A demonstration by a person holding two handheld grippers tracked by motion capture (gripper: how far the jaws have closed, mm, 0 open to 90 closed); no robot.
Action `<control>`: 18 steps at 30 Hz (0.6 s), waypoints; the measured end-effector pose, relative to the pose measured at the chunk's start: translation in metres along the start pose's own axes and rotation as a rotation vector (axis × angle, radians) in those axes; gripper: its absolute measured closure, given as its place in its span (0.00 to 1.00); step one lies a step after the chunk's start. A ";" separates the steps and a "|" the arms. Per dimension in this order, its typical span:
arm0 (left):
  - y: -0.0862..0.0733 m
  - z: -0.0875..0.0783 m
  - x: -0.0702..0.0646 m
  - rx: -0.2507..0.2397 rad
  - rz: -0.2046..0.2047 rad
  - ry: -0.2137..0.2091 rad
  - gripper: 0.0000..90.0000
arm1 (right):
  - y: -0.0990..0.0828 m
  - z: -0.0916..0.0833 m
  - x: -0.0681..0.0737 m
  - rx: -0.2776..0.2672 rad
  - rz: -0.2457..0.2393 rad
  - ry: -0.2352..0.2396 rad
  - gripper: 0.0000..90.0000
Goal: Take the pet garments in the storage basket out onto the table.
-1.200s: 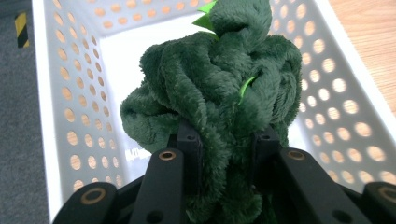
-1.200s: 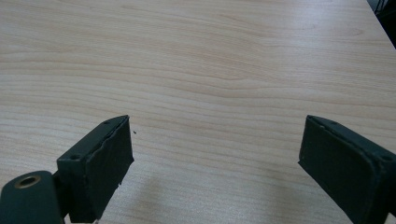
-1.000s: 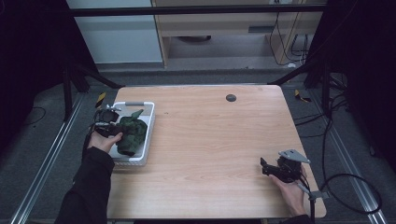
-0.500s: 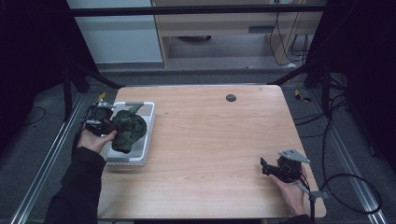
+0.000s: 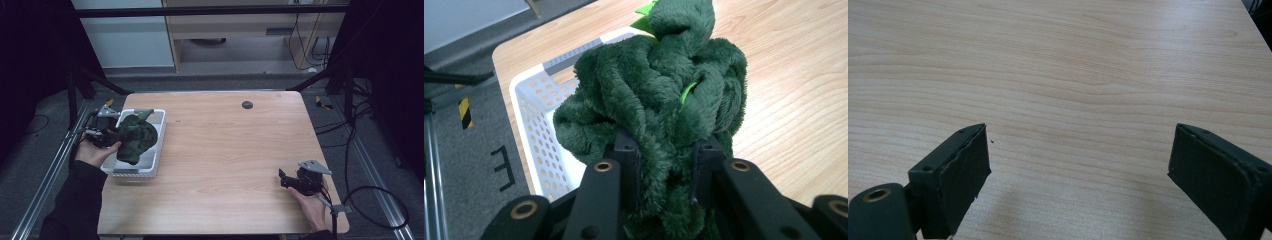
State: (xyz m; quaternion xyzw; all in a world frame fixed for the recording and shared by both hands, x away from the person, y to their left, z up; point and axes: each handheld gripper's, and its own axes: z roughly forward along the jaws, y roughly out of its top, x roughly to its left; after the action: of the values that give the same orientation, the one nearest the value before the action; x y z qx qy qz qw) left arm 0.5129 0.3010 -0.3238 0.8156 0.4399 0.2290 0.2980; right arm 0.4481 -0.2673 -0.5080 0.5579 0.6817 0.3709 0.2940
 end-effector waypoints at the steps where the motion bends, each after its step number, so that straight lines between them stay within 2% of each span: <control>1: 0.001 -0.002 -0.001 -0.003 0.005 -0.004 0.79 | 0.000 0.000 0.000 0.001 0.003 0.001 0.10; 8: 0.004 -0.012 -0.013 -0.008 0.058 -0.041 0.79 | 0.000 0.000 0.000 0.000 0.001 0.000 0.10; 18: 0.013 -0.016 -0.037 -0.008 0.131 -0.101 0.79 | 0.000 0.000 0.000 0.001 0.002 0.001 0.10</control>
State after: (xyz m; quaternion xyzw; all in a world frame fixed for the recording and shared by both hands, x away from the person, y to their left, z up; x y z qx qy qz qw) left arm 0.4915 0.2680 -0.3072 0.8519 0.3691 0.2082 0.3077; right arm 0.4482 -0.2674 -0.5080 0.5585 0.6815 0.3710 0.2932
